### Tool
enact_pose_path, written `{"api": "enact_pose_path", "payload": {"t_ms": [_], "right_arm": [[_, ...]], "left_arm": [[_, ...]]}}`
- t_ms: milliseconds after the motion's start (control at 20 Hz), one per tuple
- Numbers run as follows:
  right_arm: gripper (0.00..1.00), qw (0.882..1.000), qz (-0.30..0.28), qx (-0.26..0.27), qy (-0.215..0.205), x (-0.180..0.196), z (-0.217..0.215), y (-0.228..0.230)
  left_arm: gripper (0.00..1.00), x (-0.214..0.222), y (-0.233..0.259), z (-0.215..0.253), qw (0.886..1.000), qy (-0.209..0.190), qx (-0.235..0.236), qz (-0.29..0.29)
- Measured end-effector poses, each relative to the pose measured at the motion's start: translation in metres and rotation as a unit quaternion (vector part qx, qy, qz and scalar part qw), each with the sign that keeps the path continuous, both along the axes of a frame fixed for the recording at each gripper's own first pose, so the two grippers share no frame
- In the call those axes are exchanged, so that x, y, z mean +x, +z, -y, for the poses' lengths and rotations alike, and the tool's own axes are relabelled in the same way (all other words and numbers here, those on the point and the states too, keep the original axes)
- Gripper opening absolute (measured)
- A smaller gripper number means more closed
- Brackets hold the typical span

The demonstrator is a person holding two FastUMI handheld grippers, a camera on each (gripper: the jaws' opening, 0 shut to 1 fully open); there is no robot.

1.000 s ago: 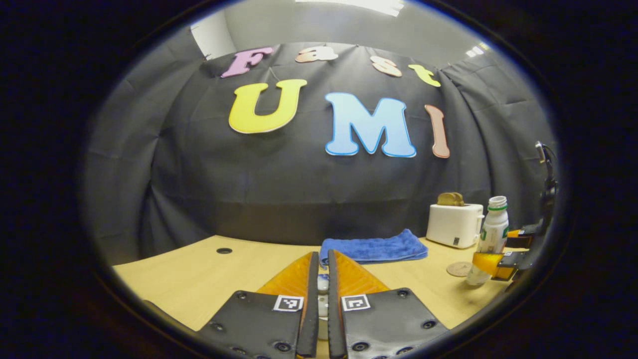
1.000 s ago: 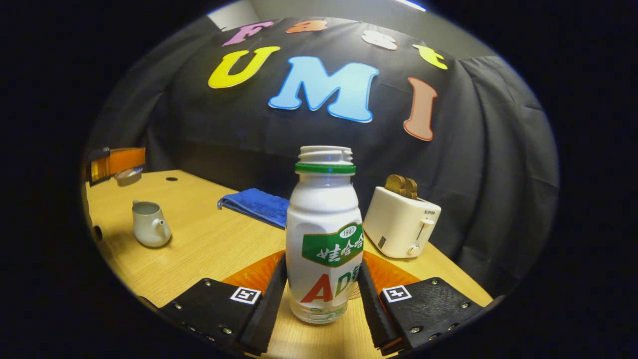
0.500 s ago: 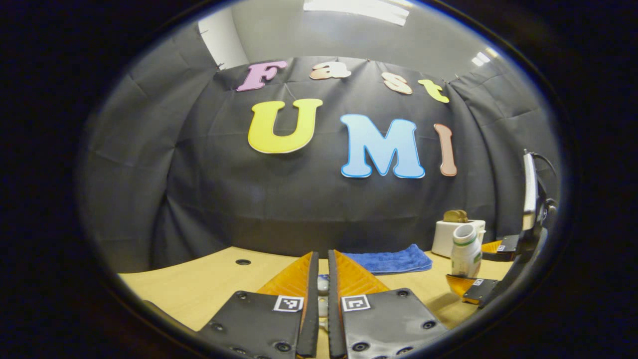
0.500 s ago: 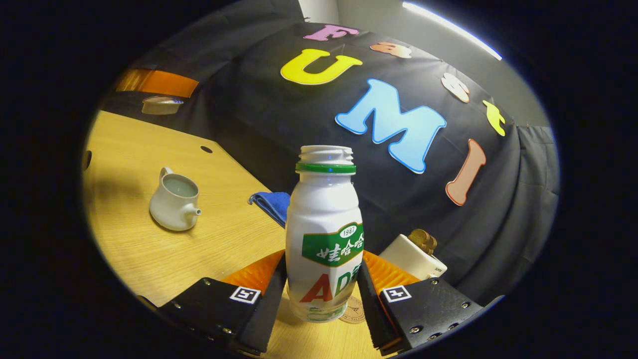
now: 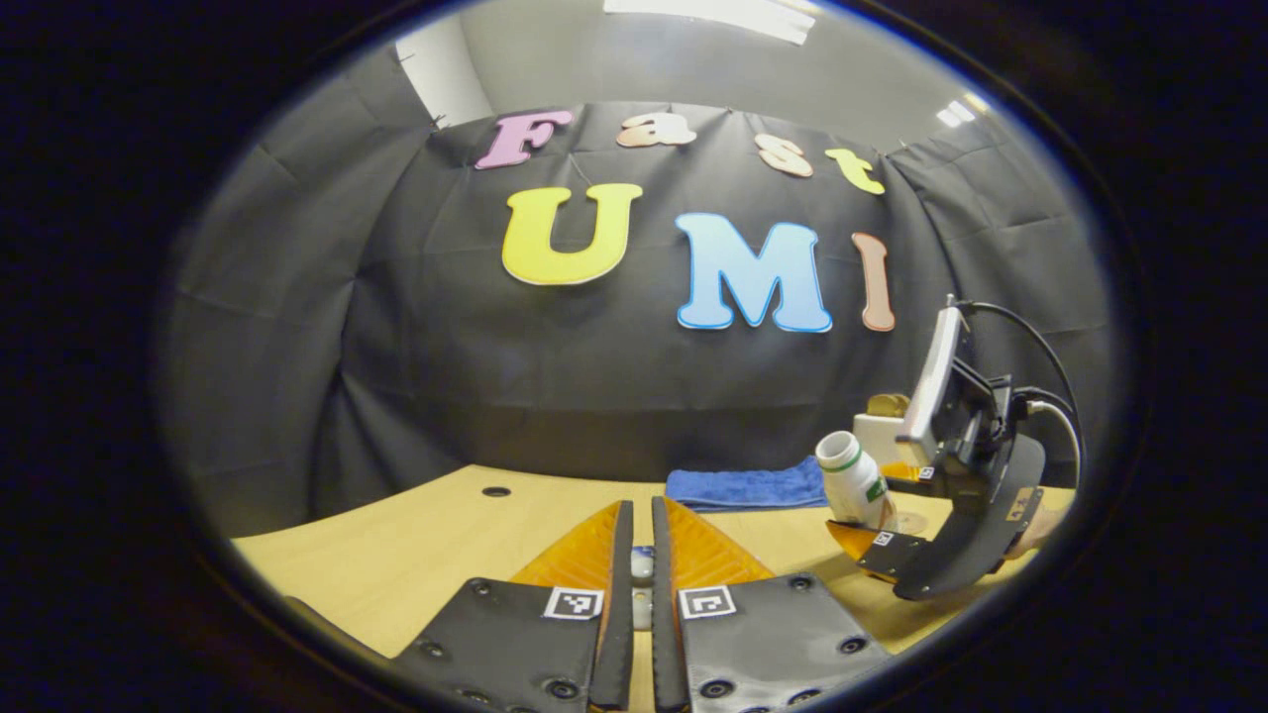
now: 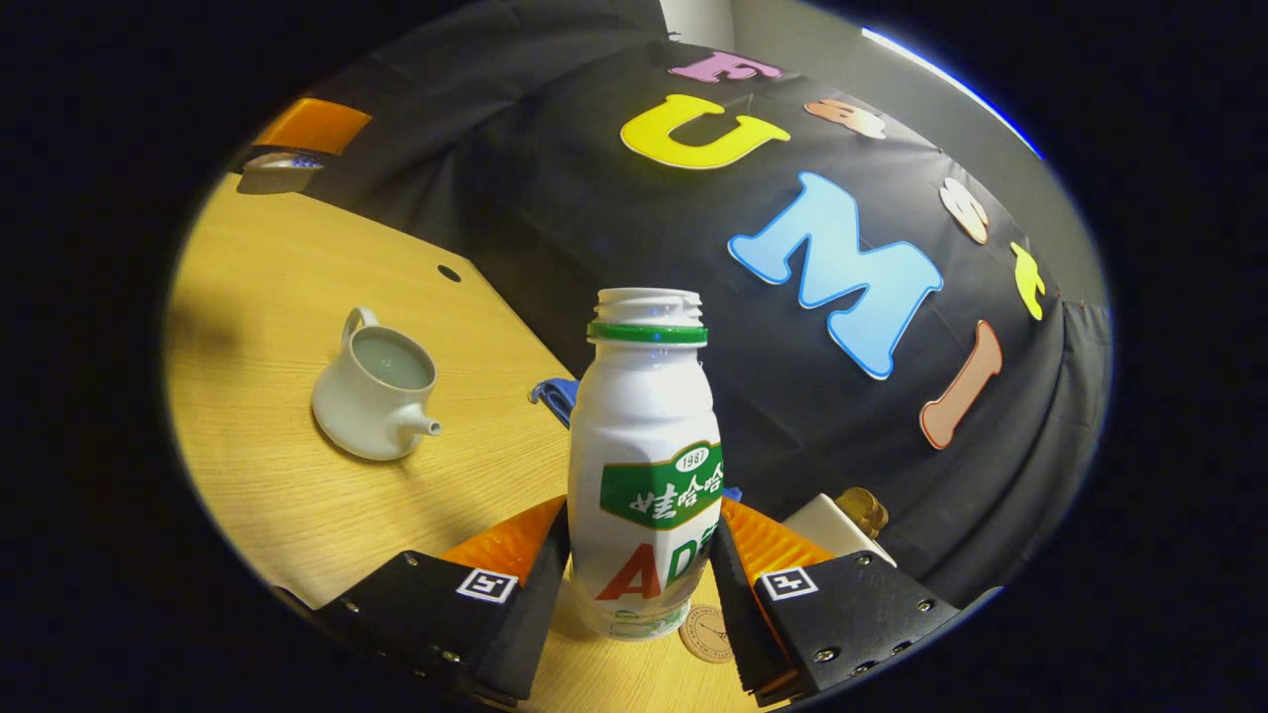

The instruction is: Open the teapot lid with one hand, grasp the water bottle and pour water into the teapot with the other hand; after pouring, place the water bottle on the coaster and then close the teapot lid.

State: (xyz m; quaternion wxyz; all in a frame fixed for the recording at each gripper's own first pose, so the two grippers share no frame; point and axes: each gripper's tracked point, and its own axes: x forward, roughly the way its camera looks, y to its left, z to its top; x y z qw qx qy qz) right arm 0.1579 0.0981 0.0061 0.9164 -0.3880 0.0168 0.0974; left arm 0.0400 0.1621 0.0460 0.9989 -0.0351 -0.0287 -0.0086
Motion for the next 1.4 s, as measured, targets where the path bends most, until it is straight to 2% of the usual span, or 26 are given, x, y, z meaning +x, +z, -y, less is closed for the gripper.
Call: {"api": "enact_pose_path", "payload": {"t_ms": [50,150,350,400,500,600,650,700,900,1100,1400], "right_arm": [[0.74,1.0,0.0,-0.009,0.003,0.001,-0.003,-0.001],[0.74,1.0,0.002,-0.028,0.005,0.003,-0.009,-0.002],[0.74,0.997,-0.001,-0.071,0.011,0.008,-0.022,-0.005],[0.74,0.996,-0.003,-0.083,0.012,0.009,-0.023,-0.007],[0.74,0.994,-0.008,-0.104,0.014,0.012,-0.026,-0.011],[0.74,0.991,-0.007,-0.131,0.015,0.016,-0.027,-0.014],[0.74,0.989,-0.006,-0.15,0.014,0.018,-0.028,-0.016],[0.74,0.986,-0.004,-0.168,0.014,0.019,-0.028,-0.017],[0.74,0.974,0.0,-0.224,0.02,0.026,-0.032,-0.023],[0.74,0.966,0.009,-0.257,0.025,0.03,-0.031,-0.022],[0.74,0.943,0.025,-0.33,0.036,0.033,-0.034,-0.017]], "left_arm": [[0.1,-0.003,-0.003,-0.003,1.0,0.002,0.001,-0.002],[0.19,-0.014,-0.001,-0.008,1.0,0.007,0.004,0.001],[0.19,-0.03,0.001,-0.013,1.0,0.019,0.012,0.008],[0.1,-0.033,-0.003,-0.014,1.0,0.021,0.013,0.006],[0.19,-0.036,-0.008,-0.016,1.0,0.024,0.012,0.0],[0.19,-0.038,-0.012,-0.018,1.0,0.027,0.011,-0.005],[0.14,-0.039,-0.015,-0.019,1.0,0.027,0.011,-0.008],[0.19,-0.04,-0.016,-0.018,1.0,0.026,0.012,-0.011],[0.19,-0.042,-0.018,-0.022,0.999,0.031,0.017,-0.014],[0.19,-0.045,-0.021,-0.028,0.999,0.039,0.011,-0.015],[0.19,-0.045,-0.027,-0.024,0.999,0.036,0.015,-0.025]]}}
